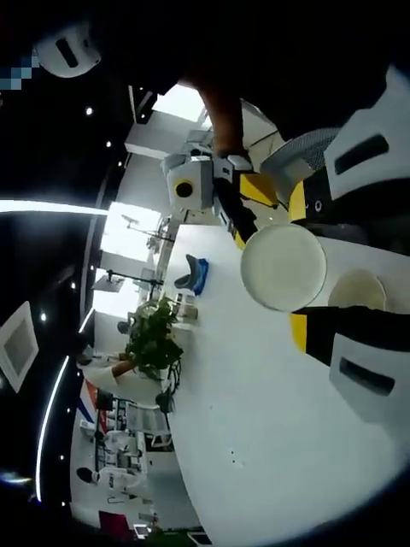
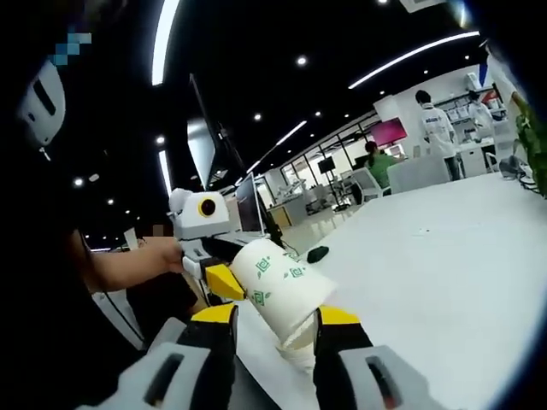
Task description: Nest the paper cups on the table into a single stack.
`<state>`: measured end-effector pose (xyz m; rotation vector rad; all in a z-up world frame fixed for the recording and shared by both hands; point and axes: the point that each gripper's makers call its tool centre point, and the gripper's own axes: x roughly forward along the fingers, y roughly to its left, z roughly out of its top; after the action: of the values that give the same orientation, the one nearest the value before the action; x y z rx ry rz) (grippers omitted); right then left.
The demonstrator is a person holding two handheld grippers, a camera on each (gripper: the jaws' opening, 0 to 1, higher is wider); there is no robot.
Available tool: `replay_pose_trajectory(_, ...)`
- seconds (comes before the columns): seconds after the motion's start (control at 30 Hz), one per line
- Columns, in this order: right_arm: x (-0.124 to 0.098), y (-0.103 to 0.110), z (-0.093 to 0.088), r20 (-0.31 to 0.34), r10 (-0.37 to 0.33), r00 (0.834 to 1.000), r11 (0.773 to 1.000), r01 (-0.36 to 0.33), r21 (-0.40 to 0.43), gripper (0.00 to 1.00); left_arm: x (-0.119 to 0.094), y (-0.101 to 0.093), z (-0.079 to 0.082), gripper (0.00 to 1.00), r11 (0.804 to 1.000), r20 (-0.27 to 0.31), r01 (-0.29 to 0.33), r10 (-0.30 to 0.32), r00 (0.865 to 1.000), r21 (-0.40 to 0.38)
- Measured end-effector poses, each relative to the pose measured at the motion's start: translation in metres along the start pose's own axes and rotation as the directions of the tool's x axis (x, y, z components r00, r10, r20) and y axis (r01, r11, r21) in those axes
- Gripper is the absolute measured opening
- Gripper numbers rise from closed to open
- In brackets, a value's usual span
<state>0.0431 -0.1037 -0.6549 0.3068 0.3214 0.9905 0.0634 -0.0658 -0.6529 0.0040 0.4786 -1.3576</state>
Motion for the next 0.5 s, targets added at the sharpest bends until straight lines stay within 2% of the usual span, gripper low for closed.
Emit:
replay_pose_trajectory(0.27, -0.003, 0.009, 0.006, 0.023, 0.047, 0.999, 0.998, -0.048, 0.031, 0.23, 0.003, -0.007, -0.010, 0.33, 0.999, -0.023, 0.037, -0.037, 0.999, -0.006)
replay_pose_trajectory(0.5, -0.004, 0.013, 0.013, 0.049, 0.071, 0.996, 0.996, -0.074, 0.057, 0.17, 0.004, -0.008, -0.016, 0.33, 0.999, -0.029, 0.045, -0.045, 0.999, -0.017)
